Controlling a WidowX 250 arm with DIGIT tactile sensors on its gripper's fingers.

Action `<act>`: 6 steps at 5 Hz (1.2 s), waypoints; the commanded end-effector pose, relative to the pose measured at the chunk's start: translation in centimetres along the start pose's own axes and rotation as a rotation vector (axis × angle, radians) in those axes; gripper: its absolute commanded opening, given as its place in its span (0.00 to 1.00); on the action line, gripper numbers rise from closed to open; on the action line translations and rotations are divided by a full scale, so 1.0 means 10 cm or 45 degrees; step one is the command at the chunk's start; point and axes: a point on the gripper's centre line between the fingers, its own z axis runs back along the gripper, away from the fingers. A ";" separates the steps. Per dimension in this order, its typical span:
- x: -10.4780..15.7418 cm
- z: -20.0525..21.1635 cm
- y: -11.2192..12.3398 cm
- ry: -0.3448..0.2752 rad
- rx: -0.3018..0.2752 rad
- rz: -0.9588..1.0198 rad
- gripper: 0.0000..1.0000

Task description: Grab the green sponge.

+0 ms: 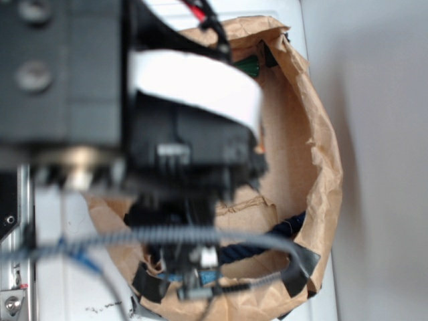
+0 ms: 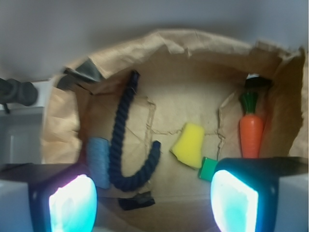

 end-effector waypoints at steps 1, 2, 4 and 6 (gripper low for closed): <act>0.11 -0.34 0.14 -0.045 0.032 0.017 1.00; 0.10 -0.54 0.15 -0.043 0.052 0.005 1.00; -0.07 -0.83 0.23 0.048 0.094 0.032 1.00; -0.08 -1.01 0.34 0.082 0.052 0.328 1.00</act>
